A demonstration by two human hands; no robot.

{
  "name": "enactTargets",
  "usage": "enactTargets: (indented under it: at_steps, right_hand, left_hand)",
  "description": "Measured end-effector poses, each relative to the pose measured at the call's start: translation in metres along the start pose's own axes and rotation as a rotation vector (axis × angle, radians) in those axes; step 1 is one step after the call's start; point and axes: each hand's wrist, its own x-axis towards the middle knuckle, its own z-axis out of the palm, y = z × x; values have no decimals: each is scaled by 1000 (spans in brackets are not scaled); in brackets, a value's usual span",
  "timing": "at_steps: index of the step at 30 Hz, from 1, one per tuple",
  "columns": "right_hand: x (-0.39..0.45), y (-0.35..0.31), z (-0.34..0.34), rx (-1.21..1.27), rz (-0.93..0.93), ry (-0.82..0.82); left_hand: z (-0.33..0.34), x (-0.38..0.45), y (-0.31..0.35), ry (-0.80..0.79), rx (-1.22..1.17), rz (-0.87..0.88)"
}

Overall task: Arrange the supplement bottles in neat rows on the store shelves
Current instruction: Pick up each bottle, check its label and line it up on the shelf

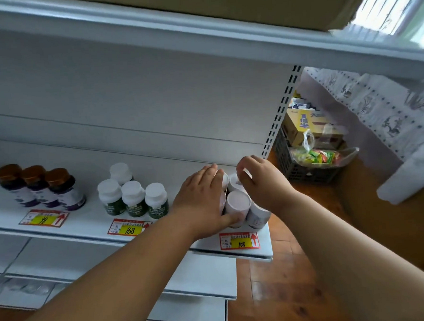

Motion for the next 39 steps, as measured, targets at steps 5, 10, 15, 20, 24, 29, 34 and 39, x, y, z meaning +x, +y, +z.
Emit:
enactTargets:
  at_steps: [5,10,15,20,24,29,34,39]
  right_hand:
    - [14,-80,2,72,-38,49]
    - [50,-210,35,231,-64,54]
    - [98,-353,82,344,-213,65]
    - [144,-465,126,454,-324,-47]
    - [195,-522,164,485,-363,-86]
    - [277,-578,214,470,-379,-160]
    - [375,-620,253,213,-351,-253]
    - [429,-638,301,-71,-340,-401]
  left_hand:
    - [-46,-49,-46,97,-59,-12]
    - [-104,-128,-152,193,-49,-99]
    - [-158,-209,-270,241,16,-295]
    - [-194,-253,-356,283,21,-454]
    - [-208,-260,-423,310,7,-510]
    - [-222,-257,-504,319,40,-590]
    - [-240,-249,-572,278,27,-576]
    - [-249,-231,-641,248,-13,-486]
